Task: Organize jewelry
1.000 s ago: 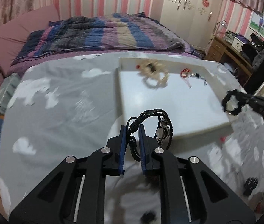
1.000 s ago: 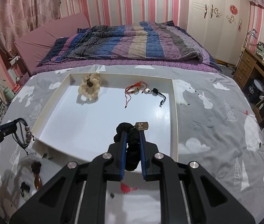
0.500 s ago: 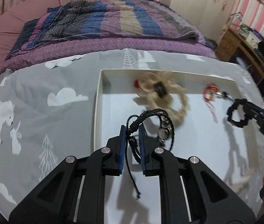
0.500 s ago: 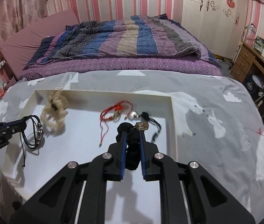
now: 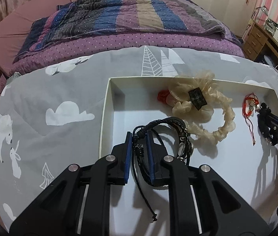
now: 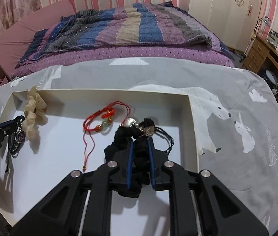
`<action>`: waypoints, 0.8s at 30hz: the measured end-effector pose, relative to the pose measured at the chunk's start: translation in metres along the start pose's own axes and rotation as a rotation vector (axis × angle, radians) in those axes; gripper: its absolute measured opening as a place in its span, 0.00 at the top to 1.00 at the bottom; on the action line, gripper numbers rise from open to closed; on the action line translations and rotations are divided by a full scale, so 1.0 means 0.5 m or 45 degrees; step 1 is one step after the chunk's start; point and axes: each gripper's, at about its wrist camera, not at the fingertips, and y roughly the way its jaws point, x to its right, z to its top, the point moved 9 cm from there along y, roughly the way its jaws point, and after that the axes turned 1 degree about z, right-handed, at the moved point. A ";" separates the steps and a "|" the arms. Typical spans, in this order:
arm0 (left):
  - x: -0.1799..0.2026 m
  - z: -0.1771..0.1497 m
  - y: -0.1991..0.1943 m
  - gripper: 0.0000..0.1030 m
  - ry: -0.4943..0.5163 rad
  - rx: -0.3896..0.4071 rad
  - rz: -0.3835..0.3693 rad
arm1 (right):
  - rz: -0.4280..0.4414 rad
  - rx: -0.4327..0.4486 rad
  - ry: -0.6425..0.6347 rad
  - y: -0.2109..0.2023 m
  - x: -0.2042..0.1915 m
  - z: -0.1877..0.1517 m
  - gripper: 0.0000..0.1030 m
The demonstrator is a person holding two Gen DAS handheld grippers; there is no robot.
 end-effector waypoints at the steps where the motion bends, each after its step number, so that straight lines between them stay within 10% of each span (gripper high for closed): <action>1: -0.001 -0.002 -0.002 0.87 0.002 -0.003 -0.002 | 0.003 -0.007 -0.006 0.001 -0.001 -0.001 0.82; 5: 0.017 0.005 -0.007 0.81 0.005 0.000 0.000 | -0.009 -0.005 -0.010 -0.017 0.006 0.002 0.60; 10: 0.017 0.008 -0.088 0.29 0.020 0.106 0.013 | 0.038 0.034 0.003 -0.084 0.013 0.008 0.41; 15: 0.003 -0.012 -0.192 0.06 0.032 0.200 0.012 | 0.026 0.110 0.009 -0.173 0.024 -0.003 0.23; 24: -0.070 -0.135 -0.305 0.03 0.002 0.201 0.040 | -0.033 0.136 -0.006 -0.316 0.045 -0.106 0.09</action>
